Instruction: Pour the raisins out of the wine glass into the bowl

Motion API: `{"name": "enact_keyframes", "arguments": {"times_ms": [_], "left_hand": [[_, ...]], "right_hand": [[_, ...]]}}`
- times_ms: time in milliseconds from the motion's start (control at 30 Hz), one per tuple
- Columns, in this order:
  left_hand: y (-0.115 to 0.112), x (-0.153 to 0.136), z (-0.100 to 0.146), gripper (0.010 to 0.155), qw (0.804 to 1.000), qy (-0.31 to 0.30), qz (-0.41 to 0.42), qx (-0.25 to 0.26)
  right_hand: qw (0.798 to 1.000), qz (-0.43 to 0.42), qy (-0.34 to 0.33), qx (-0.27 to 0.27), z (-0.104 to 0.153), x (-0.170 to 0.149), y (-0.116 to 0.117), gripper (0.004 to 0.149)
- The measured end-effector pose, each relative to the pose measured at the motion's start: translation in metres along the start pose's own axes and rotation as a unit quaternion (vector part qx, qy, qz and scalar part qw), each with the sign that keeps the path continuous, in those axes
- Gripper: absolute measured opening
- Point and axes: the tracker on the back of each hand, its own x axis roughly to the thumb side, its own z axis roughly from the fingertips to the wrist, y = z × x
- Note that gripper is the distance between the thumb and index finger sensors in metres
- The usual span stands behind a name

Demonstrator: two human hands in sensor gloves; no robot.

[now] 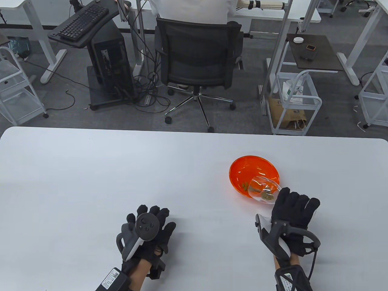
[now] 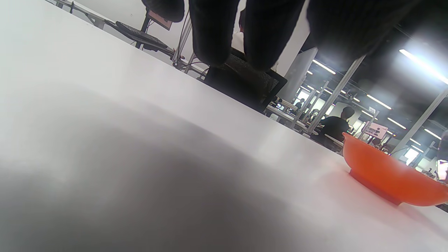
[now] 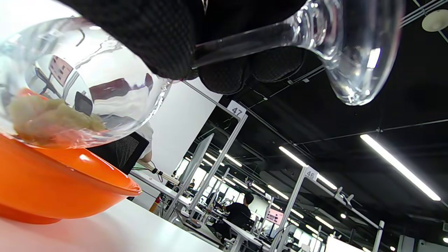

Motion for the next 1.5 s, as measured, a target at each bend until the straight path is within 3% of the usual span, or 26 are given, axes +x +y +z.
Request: {"name": "enact_keyframes", "arguments": {"times_ms": [600,733,833,900,967,1067,1100,1167,1233,1300,1400,1500], "left_hand": [[-0.002,0.001,-0.001,0.065,1.0,0.0,-0.006,-0.005],[-0.001,0.001,0.0,0.065,1.0,0.001,-0.004,-0.005],[-0.001,0.001,0.0,0.065,1.0,0.0,-0.001,-0.005],[-0.001,0.001,-0.001,0.065,1.0,0.0,-0.001,-0.006],[-0.001,0.001,-0.001,0.064,1.0,0.0,-0.001,-0.008],[-0.002,0.002,-0.001,0.064,1.0,0.0,-0.003,-0.013],[-0.002,0.002,-0.001,0.064,1.0,0.0,-0.003,-0.014],[-0.001,0.002,-0.001,0.064,1.0,0.0,-0.001,-0.014],[-0.001,0.002,-0.001,0.064,1.0,-0.001,0.002,-0.013],[-0.001,0.002,-0.001,0.064,1.0,-0.001,0.004,-0.014],[0.001,0.002,-0.001,0.064,1.0,-0.001,0.008,-0.014],[0.001,0.001,-0.002,0.064,1.0,-0.002,0.008,-0.016]], "right_hand": [[1.0,-0.001,-0.005,-0.013,-0.002,0.004,-0.006,0.043],[0.998,-0.054,0.028,0.016,-0.001,-0.003,-0.002,0.045],[0.982,-0.157,0.08,0.062,-0.001,-0.014,0.003,0.048],[0.96,-0.241,0.109,0.097,0.0,-0.02,0.008,0.051],[0.921,-0.34,0.138,0.132,0.0,-0.027,0.015,0.052],[0.809,-0.527,0.181,0.188,0.002,-0.03,0.022,0.047],[0.759,-0.592,0.187,0.197,0.004,-0.029,0.025,0.044],[0.673,-0.69,0.181,0.197,0.005,-0.025,0.027,0.043],[0.586,-0.771,0.192,0.16,0.006,-0.02,0.024,0.042],[0.568,-0.785,0.191,0.156,0.006,-0.016,0.018,0.042],[0.598,-0.764,0.148,0.192,0.005,-0.007,0.01,0.043],[0.606,-0.757,0.125,0.207,0.003,0.008,0.005,0.045]]}}
